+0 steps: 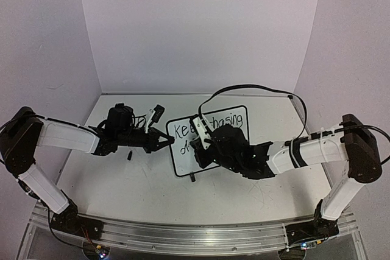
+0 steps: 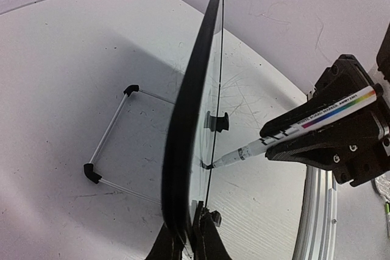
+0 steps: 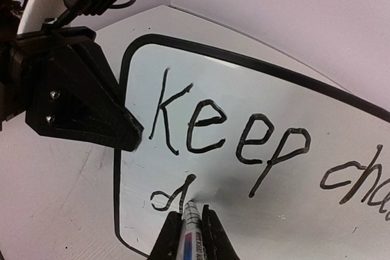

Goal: Write a sentence on the whiteboard

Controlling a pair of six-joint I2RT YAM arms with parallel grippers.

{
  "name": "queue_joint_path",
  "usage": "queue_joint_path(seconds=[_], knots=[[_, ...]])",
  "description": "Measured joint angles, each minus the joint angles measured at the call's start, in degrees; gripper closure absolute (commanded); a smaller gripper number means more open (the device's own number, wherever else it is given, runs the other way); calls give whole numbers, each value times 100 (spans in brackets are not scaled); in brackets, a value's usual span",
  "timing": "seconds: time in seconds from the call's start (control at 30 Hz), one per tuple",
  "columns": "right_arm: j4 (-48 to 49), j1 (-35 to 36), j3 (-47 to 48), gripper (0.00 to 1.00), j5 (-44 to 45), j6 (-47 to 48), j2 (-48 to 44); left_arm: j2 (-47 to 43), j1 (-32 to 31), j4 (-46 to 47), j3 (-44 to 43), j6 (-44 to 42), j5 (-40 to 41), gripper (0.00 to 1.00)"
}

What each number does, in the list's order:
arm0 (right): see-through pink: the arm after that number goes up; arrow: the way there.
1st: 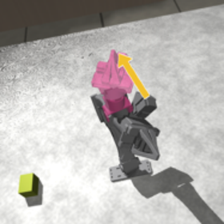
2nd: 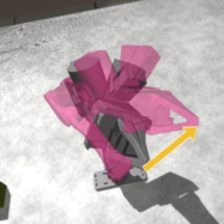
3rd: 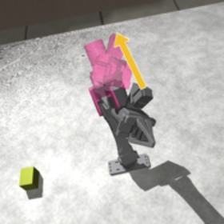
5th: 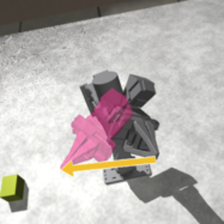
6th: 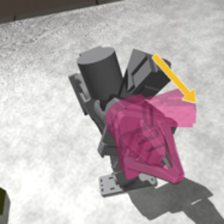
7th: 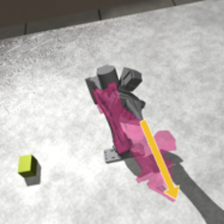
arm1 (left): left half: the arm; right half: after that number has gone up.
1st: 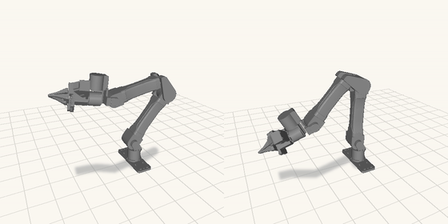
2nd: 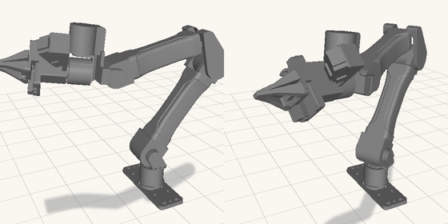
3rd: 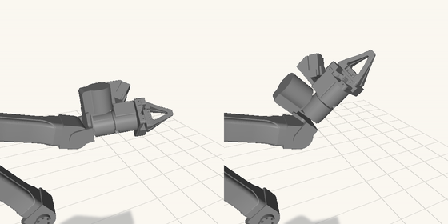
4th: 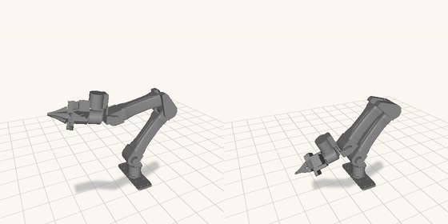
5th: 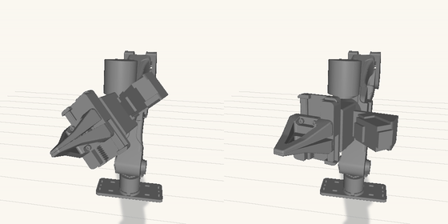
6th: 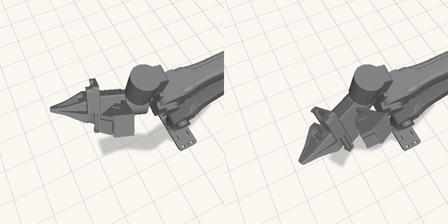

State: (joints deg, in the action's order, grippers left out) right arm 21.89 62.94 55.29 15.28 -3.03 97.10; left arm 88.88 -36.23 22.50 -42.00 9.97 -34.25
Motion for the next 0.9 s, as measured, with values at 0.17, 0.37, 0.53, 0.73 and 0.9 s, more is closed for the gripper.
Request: queue_joint_path(seconds=[0.17,0.37,0.53,0.73,0.9], knots=[[-4,0,0,100,43,-14,0,0,0,0,0,1,3,100],[-7,0,-4,100,42,-75,0,0,0,-2,0,-1,9,100],[-18,0,-41,100,26,-153,0,0,0,-4,-1,1,10,100],[-44,0,-117,100,-3,-245,0,0,0,-20,-21,-5,14,100],[-54,0,-170,100,-34,-315,3,0,0,-50,-36,-14,12,100]])
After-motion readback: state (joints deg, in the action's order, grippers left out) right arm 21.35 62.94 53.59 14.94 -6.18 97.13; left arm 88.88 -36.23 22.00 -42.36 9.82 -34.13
